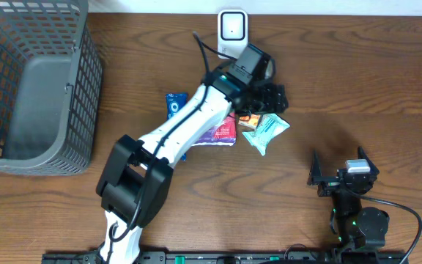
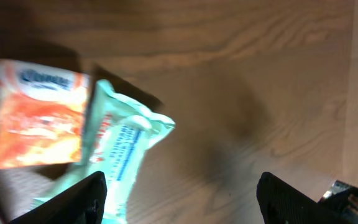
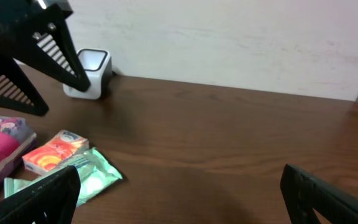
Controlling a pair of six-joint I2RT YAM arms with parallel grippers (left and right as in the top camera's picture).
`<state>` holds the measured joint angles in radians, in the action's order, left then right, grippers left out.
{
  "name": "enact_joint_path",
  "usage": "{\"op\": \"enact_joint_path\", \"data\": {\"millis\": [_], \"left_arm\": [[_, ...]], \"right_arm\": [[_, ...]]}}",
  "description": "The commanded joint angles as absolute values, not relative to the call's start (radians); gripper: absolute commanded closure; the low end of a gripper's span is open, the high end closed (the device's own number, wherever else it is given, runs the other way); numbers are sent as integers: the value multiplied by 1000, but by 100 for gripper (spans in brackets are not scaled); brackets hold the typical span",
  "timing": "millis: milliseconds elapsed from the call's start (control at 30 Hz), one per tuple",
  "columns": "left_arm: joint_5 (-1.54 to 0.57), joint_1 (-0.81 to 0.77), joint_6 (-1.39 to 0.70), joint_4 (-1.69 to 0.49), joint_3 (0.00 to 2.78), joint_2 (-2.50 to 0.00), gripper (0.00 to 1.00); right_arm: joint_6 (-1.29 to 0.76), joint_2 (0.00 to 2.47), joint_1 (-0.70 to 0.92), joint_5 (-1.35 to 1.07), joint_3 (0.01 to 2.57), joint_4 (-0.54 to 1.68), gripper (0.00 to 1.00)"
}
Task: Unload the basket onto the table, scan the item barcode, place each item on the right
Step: 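Carry the wipes pack and set it right of the orange box, then withdraw the left gripper back to the basket edge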
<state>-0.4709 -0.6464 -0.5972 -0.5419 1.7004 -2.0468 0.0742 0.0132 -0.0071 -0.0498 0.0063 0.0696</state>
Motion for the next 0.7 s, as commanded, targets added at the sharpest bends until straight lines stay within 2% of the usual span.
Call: {"op": "enact_joint_path", "data": {"millis": [0, 200, 300, 600, 667], "left_arm": [[-498, -588, -537, -543, 1706, -1966, 23], [-493, -500, -435, -586, 1706, -1774, 23], [-402, -476, -412, -656, 1706, -1681, 23], [155, -454, -356, -898, 1706, -1511, 23], [227, -421, -356, -925, 1706, -1488, 23]], "right_arm": [[84, 13, -1, -55, 6, 74, 1], [84, 13, -1, -55, 6, 74, 1], [84, 13, -1, -55, 6, 74, 1], [84, 13, -1, -55, 6, 74, 1], [84, 13, -1, -55, 6, 74, 1]]}}
